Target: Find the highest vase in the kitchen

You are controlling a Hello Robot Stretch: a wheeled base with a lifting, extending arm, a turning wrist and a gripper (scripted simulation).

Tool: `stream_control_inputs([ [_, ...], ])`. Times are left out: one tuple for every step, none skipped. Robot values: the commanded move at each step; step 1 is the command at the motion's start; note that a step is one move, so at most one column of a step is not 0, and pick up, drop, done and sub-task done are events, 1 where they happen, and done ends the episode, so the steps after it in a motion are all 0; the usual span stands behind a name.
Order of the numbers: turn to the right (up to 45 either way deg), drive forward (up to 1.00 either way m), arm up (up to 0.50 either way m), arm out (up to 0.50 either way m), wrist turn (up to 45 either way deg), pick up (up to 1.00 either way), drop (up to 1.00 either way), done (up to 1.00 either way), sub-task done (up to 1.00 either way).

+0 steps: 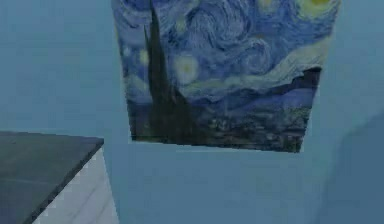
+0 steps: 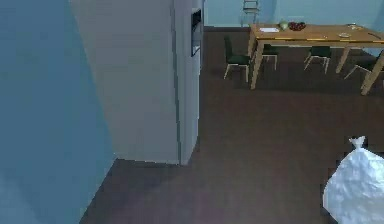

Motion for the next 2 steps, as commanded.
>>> stream_control_inputs([
  [-45.0, 0.0, 0.0, 0.0, 0.0, 0.0, 0.0, 0.0, 0.0],
  [0.0, 0.0, 0.0, 0.0, 0.0, 0.0, 0.0, 1.0, 0.0],
])
